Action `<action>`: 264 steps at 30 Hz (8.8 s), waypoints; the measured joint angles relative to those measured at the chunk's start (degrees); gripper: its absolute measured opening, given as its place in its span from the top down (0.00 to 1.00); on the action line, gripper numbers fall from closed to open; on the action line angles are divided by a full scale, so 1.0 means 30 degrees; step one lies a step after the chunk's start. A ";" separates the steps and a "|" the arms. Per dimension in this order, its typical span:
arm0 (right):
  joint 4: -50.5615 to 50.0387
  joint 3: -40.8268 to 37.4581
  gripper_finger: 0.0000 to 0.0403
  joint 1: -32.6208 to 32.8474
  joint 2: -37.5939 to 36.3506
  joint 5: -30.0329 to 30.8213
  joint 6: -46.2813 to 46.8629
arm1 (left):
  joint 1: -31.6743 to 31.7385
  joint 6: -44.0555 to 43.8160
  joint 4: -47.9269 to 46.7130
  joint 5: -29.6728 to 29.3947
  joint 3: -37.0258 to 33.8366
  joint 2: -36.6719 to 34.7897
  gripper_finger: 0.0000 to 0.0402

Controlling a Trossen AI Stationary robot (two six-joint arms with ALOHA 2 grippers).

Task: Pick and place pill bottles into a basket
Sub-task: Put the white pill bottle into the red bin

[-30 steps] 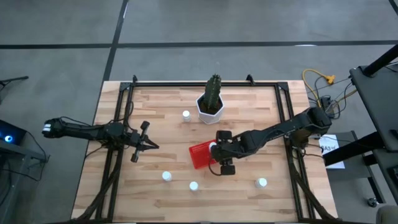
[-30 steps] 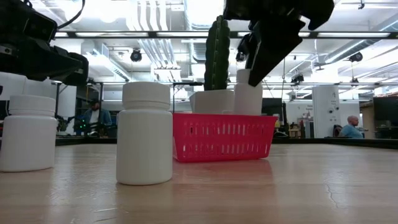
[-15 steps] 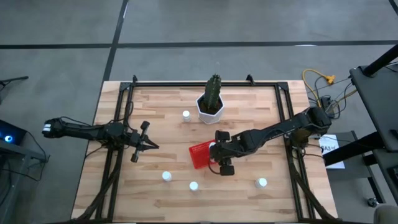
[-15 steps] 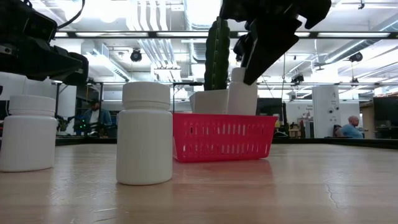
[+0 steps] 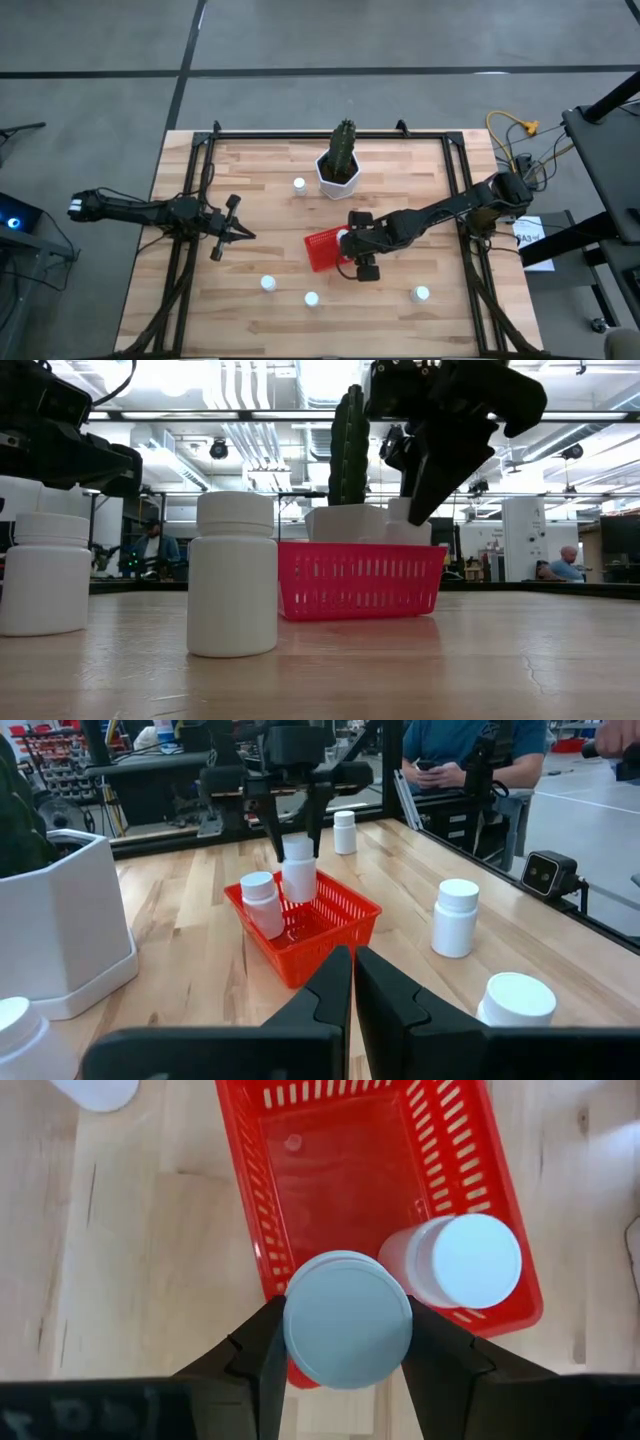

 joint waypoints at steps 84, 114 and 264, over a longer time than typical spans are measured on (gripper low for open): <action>0.2350 -0.1978 0.57 -0.0939 -0.0007 -0.2008 -0.0095 | 0.0007 0.0000 -0.0007 -0.0007 0.0000 -0.0051 1.00; 0.2459 -0.1978 0.55 -0.0924 -0.0007 -0.1993 -0.0102 | 0.0000 -0.0007 -0.0007 -0.0007 0.0000 -0.0036 1.00; 1.1762 -1.9506 0.98 0.5815 -2.9674 0.7529 -0.5442 | 0.0000 0.0503 0.0007 -0.0153 0.0000 -0.0262 1.00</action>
